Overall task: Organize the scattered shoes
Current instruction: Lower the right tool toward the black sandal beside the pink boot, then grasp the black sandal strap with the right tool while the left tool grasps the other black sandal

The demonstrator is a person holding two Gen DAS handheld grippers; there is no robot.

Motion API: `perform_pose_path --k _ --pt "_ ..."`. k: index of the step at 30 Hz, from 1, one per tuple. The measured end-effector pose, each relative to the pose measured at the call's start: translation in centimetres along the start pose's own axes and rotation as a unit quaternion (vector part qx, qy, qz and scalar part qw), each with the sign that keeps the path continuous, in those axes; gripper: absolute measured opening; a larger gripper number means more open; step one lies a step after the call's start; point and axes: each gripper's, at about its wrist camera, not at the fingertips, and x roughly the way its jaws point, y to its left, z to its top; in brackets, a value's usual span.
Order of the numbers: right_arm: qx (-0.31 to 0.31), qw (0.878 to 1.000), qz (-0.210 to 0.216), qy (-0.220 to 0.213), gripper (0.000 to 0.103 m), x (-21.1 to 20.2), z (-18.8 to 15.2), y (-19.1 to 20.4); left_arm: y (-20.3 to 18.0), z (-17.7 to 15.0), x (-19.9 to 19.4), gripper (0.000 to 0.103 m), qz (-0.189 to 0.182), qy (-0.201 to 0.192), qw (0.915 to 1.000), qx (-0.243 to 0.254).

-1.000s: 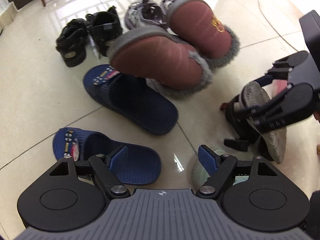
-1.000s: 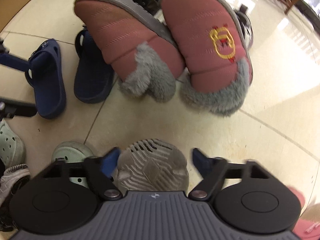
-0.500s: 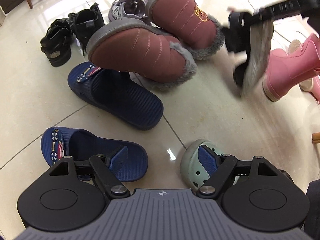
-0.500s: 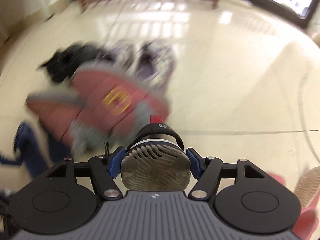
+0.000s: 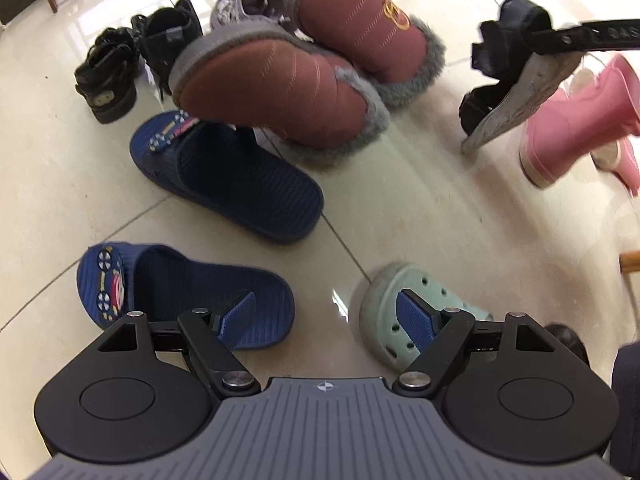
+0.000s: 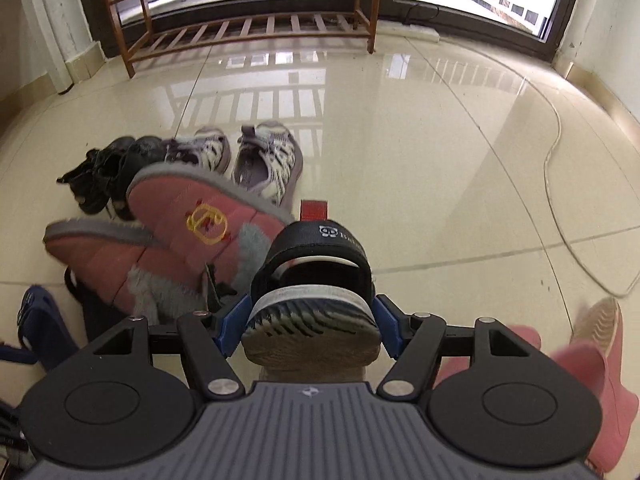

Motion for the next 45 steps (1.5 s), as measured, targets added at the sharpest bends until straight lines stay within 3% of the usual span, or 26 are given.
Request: perform_pose_path --k 7,15,22,25,37,45 --pt "-0.02 0.997 0.008 0.078 0.071 -1.0 -3.8 -0.1 -0.1 -2.4 0.6 0.079 -0.03 0.03 0.9991 0.009" --pt "-0.051 0.99 0.022 0.13 0.073 -1.5 -8.2 1.7 -1.8 -3.7 0.6 0.079 -0.064 0.035 0.9949 0.07" --pt "-0.055 0.989 0.031 0.135 0.073 -0.3 -10.1 2.6 -4.1 -4.5 0.9 0.078 -0.118 0.052 0.9819 0.139" --pt "-0.067 0.988 0.044 0.135 0.072 -0.1 -10.4 3.4 -4.9 -5.0 1.5 0.077 -0.122 0.067 0.9779 0.156" --pt "-0.08 0.985 0.058 0.143 0.074 0.5 -10.3 4.1 -6.5 -6.1 3.2 0.077 -0.143 0.117 0.9675 0.172" --pt "-0.093 0.985 0.059 0.136 0.075 0.5 -9.9 4.7 -6.6 -5.8 4.7 0.05 -0.151 0.16 0.9642 0.148"
